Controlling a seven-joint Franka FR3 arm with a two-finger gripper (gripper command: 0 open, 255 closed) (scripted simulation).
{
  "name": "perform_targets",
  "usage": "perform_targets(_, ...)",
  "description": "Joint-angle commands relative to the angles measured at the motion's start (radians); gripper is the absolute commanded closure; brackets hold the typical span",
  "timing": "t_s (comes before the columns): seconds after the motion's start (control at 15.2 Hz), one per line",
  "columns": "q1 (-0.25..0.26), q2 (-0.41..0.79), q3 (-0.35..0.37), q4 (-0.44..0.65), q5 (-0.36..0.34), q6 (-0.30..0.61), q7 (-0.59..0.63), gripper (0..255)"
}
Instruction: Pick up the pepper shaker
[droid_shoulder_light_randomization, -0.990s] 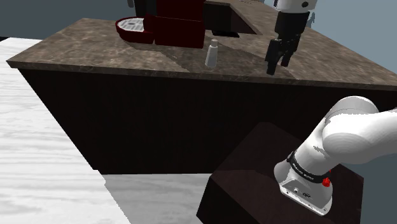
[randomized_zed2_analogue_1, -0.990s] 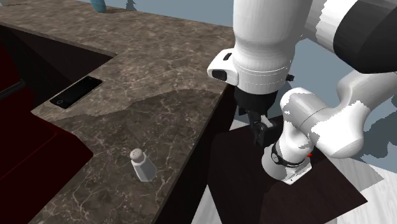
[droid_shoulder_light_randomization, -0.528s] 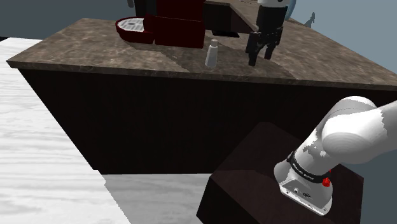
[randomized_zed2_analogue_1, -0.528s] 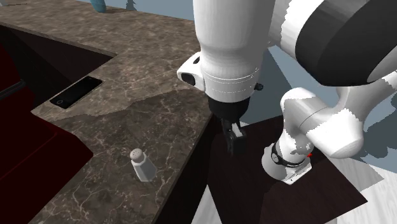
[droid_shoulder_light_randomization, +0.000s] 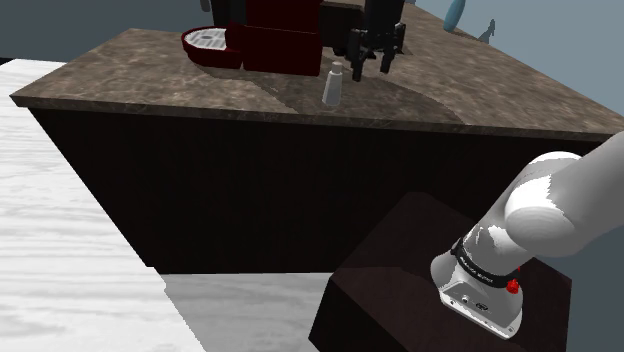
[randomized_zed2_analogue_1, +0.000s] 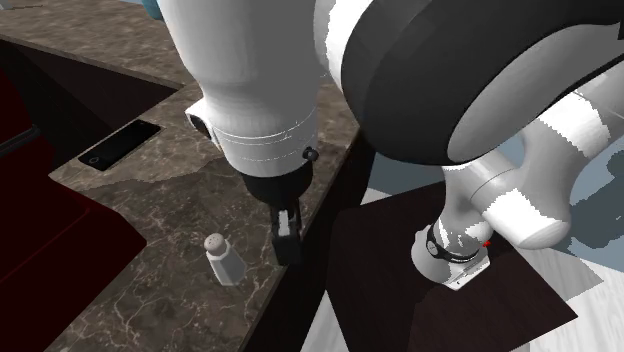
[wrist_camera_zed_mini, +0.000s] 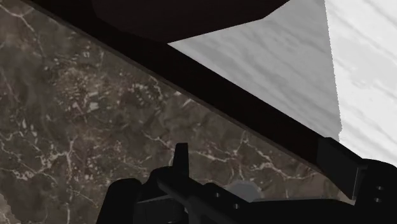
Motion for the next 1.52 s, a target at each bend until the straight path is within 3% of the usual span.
perform_targets(0.0, -0.004, 0.068, 0.006, 0.067, -0.006, 0.019, 0.021, 0)
perform_targets(0.4, -0.014, 0.254, 0.012, 0.277, -0.032, 0.042, 0.069, 0)
perform_targets(0.99, -0.014, 0.252, 0.011, 0.172, -0.033, 0.144, 0.076, 0)
perform_targets(1.06, -0.014, 0.253, 0.011, 0.173, -0.033, 0.144, 0.077, 255)
perform_targets(1.45, -0.014, 0.252, 0.011, 0.172, -0.033, 0.144, 0.076, 255)
